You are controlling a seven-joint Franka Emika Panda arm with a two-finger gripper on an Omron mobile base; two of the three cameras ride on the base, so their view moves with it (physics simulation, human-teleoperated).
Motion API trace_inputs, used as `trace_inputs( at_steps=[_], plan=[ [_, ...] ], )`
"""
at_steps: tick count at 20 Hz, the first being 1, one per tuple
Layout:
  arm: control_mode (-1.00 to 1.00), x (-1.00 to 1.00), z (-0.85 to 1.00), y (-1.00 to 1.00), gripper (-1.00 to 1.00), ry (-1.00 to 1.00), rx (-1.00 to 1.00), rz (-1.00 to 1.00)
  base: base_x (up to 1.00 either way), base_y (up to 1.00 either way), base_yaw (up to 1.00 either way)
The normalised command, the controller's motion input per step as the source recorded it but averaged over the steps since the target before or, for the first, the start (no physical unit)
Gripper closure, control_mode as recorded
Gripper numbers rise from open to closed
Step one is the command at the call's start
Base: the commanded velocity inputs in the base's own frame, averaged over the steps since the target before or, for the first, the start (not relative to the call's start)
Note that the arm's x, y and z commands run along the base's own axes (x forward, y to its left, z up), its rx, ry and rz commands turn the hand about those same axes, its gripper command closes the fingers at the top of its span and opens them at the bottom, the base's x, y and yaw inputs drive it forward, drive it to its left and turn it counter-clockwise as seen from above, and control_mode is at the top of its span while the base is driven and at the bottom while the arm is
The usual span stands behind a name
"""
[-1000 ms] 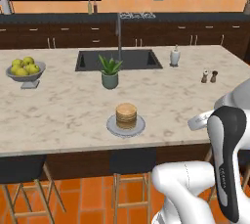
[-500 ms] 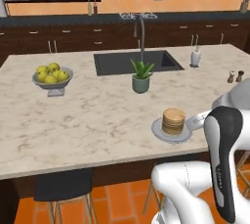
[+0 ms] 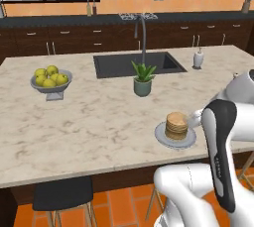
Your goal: Take the strawberry from the fridge and place it on top of the pancake, located on the dining counter.
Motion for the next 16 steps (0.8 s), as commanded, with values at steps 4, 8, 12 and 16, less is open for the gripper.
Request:
trace_inputs(
  at_steps=[4,8,12,16],
  plan=[
    [-1.00,1.00,-0.06,0.00,1.00,0.50,-0.05,0.01,0.00,0.00,0.00],
    [-1.00,0.92,-0.44,-0.18,1.00,0.28,0.00,0.00,0.00,0.00,0.00],
    [-1.00,0.77,-0.64,-0.39,1.00,0.10,0.00,0.00,0.00,0.00,0.00],
    [-1.00,0.70,-0.55,-0.31,1.00,0.06,0.00,0.00,0.00,0.00,0.00]
  ],
)
